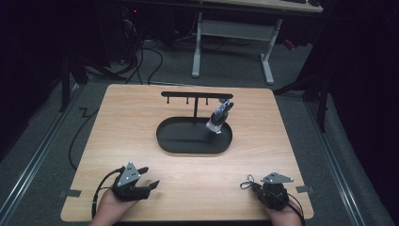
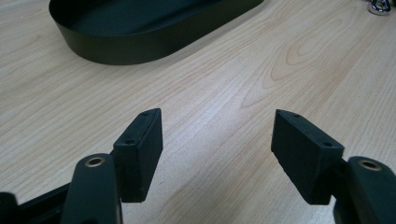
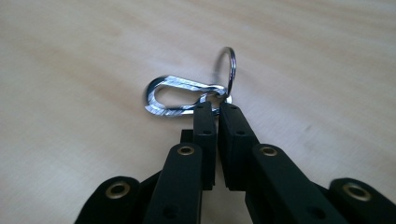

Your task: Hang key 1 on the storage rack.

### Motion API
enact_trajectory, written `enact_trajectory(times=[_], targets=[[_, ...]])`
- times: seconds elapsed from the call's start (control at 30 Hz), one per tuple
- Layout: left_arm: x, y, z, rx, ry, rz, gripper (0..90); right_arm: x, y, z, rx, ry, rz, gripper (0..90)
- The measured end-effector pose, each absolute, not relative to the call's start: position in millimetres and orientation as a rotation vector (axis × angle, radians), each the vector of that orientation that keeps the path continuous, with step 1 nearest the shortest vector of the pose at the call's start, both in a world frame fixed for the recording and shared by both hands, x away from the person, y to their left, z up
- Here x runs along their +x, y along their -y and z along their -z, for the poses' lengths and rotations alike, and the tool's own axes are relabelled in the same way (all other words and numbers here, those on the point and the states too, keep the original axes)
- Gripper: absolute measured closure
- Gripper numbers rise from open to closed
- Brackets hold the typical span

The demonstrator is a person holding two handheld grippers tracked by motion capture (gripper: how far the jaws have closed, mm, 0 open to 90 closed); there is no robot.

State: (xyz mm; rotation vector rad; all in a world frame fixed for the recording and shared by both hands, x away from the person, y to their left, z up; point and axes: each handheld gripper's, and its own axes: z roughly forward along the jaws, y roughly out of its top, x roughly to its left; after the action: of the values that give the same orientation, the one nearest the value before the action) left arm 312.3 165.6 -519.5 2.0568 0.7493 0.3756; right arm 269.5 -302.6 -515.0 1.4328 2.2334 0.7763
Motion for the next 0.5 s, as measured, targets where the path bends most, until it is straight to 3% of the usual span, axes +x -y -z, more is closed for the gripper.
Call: enact_trajectory(times=[0.23, 0.5], targets=[[311.6, -168.8, 520.0, 2.048, -0.77, -0.374, 34.8, 318.8, 292.4, 515.9, 1.404, -2.256, -0.794, 83.0], [311.9, -165.2, 520.1, 2.056, -0.764, -0.373, 34.8, 319.1, 289.7, 500.0, 1.38, -2.344, -0.75, 77.1]])
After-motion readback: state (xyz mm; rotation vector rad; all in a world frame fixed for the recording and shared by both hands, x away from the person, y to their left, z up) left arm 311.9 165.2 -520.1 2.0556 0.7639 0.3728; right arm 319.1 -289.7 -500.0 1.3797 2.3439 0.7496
